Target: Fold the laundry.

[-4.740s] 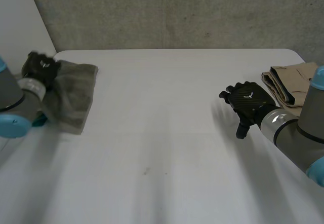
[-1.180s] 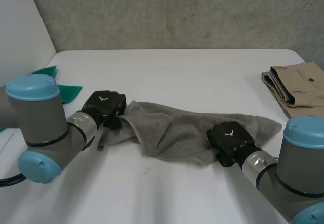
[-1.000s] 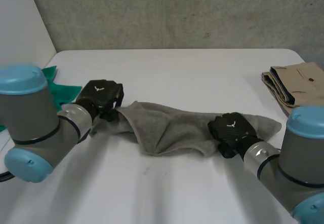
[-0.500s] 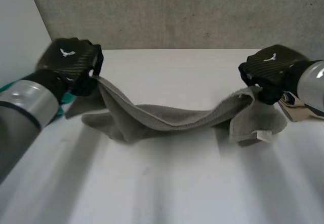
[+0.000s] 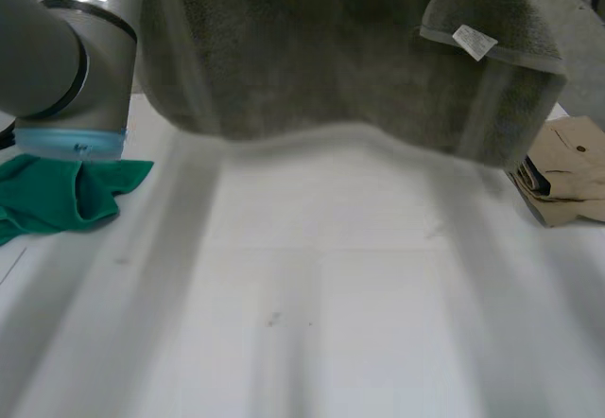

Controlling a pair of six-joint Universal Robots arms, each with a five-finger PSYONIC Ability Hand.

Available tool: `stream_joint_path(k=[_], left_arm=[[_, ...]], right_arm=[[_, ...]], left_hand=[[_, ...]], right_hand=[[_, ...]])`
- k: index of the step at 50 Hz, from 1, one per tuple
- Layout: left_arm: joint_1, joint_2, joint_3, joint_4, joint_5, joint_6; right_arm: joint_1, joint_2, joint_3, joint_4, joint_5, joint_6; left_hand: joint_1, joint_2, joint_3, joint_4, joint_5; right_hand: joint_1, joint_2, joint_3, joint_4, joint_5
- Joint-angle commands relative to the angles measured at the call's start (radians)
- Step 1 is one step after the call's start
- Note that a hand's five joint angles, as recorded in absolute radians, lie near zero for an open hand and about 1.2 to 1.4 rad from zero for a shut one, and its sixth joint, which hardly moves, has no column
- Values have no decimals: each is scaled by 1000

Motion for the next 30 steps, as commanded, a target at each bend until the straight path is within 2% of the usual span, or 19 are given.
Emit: stream_joint_path(k=[1,5,10,14,21,22,23,24,28,30], left_arm=[[-22,202,-413,-40,5,4],[-25,223,-545,-83,9,-1],[-44,187,-633,-95,26,-1],[-57,50,-622,-98,26,5],[-45,-95,-533,-109,20,5],[-44,-107,-525,-113,20,5],[-42,-110,-522,-115,20,5],[-41,-116,-516,-119,20,5],[-34,-120,-515,-124,20,-1],[-28,-120,-516,-124,20,-4]], right_arm=[[-64,-50,83,341,-223,-35],[-121,-35,173,496,-238,-177],[-130,17,262,570,-205,-329],[-118,93,314,564,-154,-378],[-76,244,324,517,-57,-395],[-66,257,330,503,-47,-394],[-52,260,344,474,-34,-374],[-46,258,353,457,-28,-369],[-36,226,436,353,-7,-273],[-39,167,494,281,0,-174]], left_hand=[[253,198,203,194,240],[253,198,203,194,240],[253,198,203,194,240],[253,198,203,194,240],[253,198,203,194,240],[253,198,203,194,240],[253,198,203,194,240],[253,198,203,194,240],[253,198,203,194,240],[253,198,203,194,240]], right_hand=[[419,224,215,207,228],[419,224,215,207,228],[419,224,215,207,228],[419,224,215,207,228],[419,224,215,207,228],[371,175,166,159,180],[-109,-305,-314,-322,-300],[-265,-461,-470,-477,-456],[-703,-899,-908,-916,-894],[-760,-955,-964,-972,-951]])
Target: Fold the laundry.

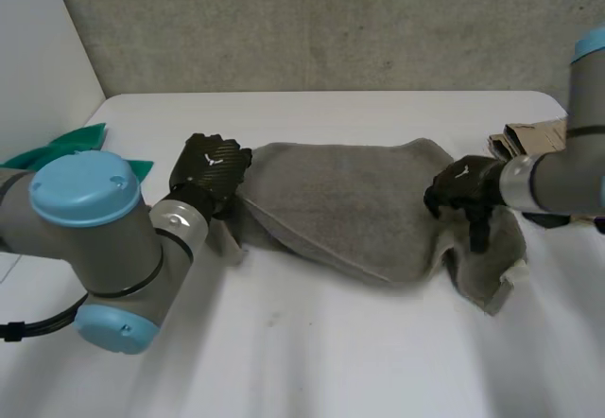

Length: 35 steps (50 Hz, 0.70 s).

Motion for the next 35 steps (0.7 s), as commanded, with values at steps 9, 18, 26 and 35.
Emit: stream_joint_path(k=[9,18,26,35], left_arm=[[21,-5,-2,-8,1,-12],[26,-5,-14,-9,1,-14],[37,-7,-18,-9,1,-14],[35,-7,-19,-9,1,-15]], right_arm=[[9,-352,494,-430,31,597],[7,-541,942,-667,61,694],[-10,-607,1176,-867,170,697],[-42,-596,1208,-927,169,702]], left_hand=[[253,196,201,193,240],[253,196,201,193,240],[253,196,201,193,240],[253,196,201,193,240]], right_hand=[[-260,-339,-360,-365,-368],[-254,-334,-354,-359,-362],[65,-14,-34,-39,-43],[72,-7,-28,-33,-36]])
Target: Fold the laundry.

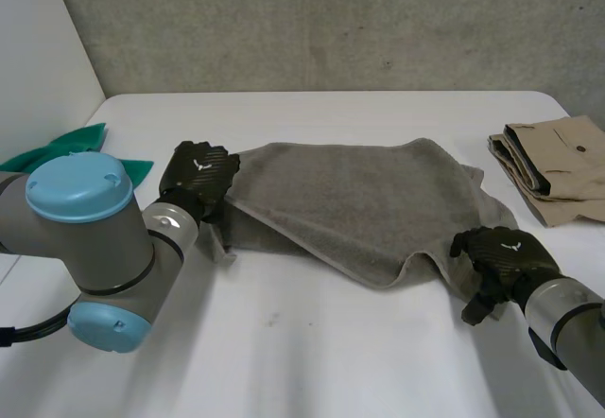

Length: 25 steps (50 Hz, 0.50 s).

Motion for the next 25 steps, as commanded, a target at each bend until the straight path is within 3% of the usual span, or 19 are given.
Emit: stream_joint_path(k=[1,13,25], left_arm=[[-1,0,-1,0,0,0],[3,0,-9,0,0,0],[5,0,-26,2,-2,0]], right_arm=[[-18,15,0,-50,2,8],[71,90,-84,-168,24,178],[182,298,-254,-165,88,115]], left_hand=[[253,196,201,193,240],[253,196,201,193,240],[253,196,201,193,240]], right_hand=[[117,51,49,45,62],[99,33,31,27,45],[138,71,69,65,83]])
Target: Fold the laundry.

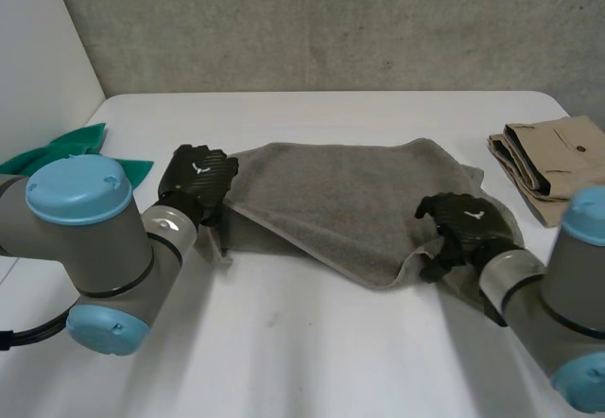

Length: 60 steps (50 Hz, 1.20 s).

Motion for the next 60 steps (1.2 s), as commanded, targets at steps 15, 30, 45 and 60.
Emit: stream_joint_path(k=[15,30,45,60], left_arm=[[21,14,-19,1,-2,0],[19,9,-73,-7,-1,2],[34,-52,-94,-7,-11,3],[19,-2,-177,-13,-102,14]], right_arm=[[18,154,-104,-61,142,-167],[-164,88,-58,23,31,-309],[-176,-8,-43,204,-58,-503],[-176,-85,-28,208,-58,-518]], left_hand=[[253,196,201,193,240],[253,196,201,193,240],[-372,-429,-424,-431,-385],[155,98,103,96,143]], right_hand=[[464,397,395,391,412],[997,930,928,924,945],[997,930,928,924,945],[997,930,928,924,945]])
